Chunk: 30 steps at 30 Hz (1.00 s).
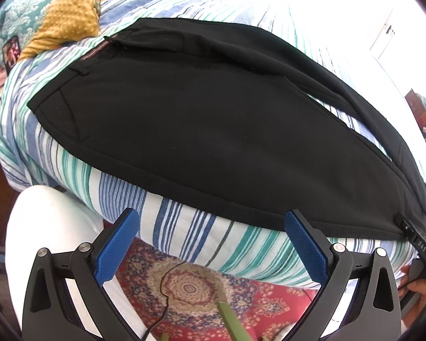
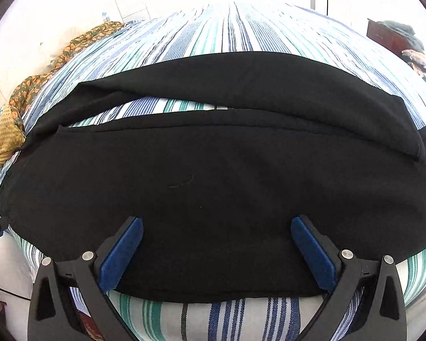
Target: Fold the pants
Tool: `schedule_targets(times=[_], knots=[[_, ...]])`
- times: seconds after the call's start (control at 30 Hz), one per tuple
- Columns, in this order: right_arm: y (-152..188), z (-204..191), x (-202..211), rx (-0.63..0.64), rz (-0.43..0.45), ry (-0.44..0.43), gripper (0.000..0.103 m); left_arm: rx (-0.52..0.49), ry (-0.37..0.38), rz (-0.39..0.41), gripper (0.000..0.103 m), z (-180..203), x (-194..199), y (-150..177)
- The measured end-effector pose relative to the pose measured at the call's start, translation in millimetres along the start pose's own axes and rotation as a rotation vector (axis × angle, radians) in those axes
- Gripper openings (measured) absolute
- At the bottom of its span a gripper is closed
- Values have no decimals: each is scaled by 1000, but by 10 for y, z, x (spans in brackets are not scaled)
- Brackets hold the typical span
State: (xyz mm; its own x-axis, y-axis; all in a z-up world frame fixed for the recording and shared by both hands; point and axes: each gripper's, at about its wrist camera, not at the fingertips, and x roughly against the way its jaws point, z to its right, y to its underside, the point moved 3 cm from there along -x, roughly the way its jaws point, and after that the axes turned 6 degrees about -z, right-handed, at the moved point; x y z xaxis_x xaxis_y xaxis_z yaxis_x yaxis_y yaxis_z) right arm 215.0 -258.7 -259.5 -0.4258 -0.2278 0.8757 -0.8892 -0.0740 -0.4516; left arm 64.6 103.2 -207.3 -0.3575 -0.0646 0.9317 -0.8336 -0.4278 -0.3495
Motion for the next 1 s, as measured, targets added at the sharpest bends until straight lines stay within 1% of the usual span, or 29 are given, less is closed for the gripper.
schedule_targets(times=[0.2, 0.3, 0.37, 0.47, 0.5, 0.57, 0.6, 0.63, 0.67, 0.77, 0.9, 0.93, 0.97, 1.0], knots=[[-4, -19, 0, 11, -2, 4, 103, -26, -28, -2, 102, 115, 21, 28], [-51, -32, 78, 21, 3, 3, 103, -53, -47, 8, 102, 189, 39, 36], [-97, -46, 206, 15, 53, 34, 103, -67, -57, 9, 102, 219, 37, 47], [-271, -10, 478, -23, 185, 100, 103, -92, -78, -3, 102, 279, 2, 54], [-374, 46, 556, -48, 225, 132, 103, -101, -87, -13, 102, 300, -21, 57], [-623, 224, 614, -100, 275, 236, 103, -112, -105, -32, 102, 327, -57, 55], [-752, 340, 575, -125, 271, 294, 103, -117, -117, -39, 102, 343, -69, 56], [-872, 462, 496, -148, 246, 330, 103, -122, -126, -43, 102, 360, -74, 60], [-974, 598, 389, -171, 212, 340, 103, -128, -137, -46, 102, 384, -81, 64], [-1167, 995, 54, -250, 106, 342, 103, -143, -169, -59, 102, 460, -108, 67], [-1182, 1409, -308, -339, 15, 342, 103, -167, -207, -84, 102, 602, -181, 53], [-1156, 1454, -384, -351, 7, 322, 103, -176, -218, -88, 102, 639, -196, 45], [-1132, 1467, -432, -355, 17, 315, 103, -186, -229, -92, 102, 679, -208, 33], [-1117, 1459, -451, -352, 35, 326, 103, -194, -238, -94, 102, 718, -213, 18]])
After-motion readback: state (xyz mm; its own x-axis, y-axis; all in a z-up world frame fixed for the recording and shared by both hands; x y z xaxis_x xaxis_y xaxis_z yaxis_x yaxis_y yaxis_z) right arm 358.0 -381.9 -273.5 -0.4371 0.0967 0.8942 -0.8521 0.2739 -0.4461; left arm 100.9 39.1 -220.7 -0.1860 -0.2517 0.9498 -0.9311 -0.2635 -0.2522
